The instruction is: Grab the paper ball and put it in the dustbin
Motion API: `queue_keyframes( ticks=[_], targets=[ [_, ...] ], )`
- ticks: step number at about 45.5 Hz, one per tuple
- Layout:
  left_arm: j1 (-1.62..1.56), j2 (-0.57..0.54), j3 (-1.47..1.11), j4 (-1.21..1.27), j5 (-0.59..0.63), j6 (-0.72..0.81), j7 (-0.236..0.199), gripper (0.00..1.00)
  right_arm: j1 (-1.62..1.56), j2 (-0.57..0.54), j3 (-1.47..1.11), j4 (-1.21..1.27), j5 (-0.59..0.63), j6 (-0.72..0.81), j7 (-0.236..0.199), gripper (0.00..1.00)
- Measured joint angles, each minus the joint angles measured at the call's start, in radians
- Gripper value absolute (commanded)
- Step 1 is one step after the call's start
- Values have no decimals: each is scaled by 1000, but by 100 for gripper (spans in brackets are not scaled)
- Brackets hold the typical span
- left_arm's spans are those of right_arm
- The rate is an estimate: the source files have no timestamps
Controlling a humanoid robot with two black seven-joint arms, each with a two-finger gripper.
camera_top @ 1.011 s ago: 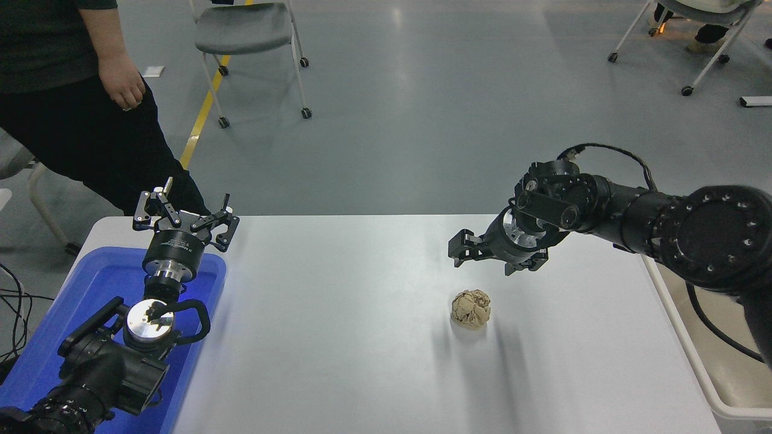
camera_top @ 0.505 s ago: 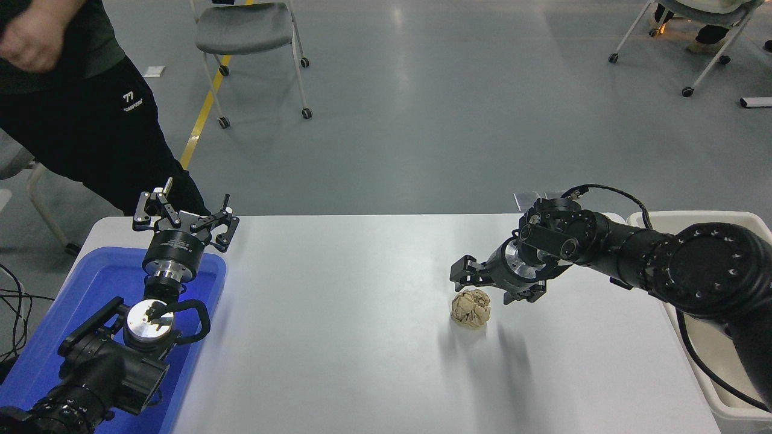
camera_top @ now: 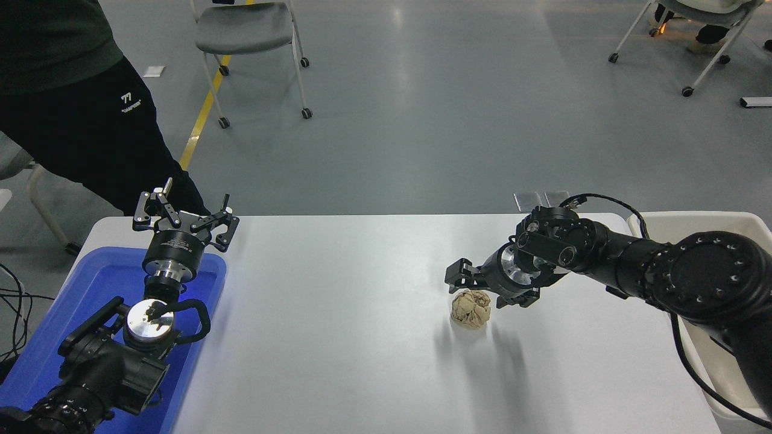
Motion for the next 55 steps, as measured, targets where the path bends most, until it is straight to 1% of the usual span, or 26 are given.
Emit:
queue_keyframes(
  ticks=[13,33,38,45,51,55],
  targets=[
    [0,0,0,0,0,0,0,99,-39,0,38,-19,-33,-18,1,100],
    [0,0,0,0,0,0,-1,99,-67,0,88,-38,-44,-41,3,99],
    [0,0,0,0,0,0,-1,99,-70,0,93,-41,-45,-47,11,95],
    [0,0,0,0,0,0,-1,99,-75,0,96,-42,-53,-50,19,87],
    [0,0,0,0,0,0,0,99,-78,0,97,-37,-96,-52,30,85],
    [0,0,0,0,0,0,0,99,-81,0,98,-33,-140,-53,52,73]
  ],
)
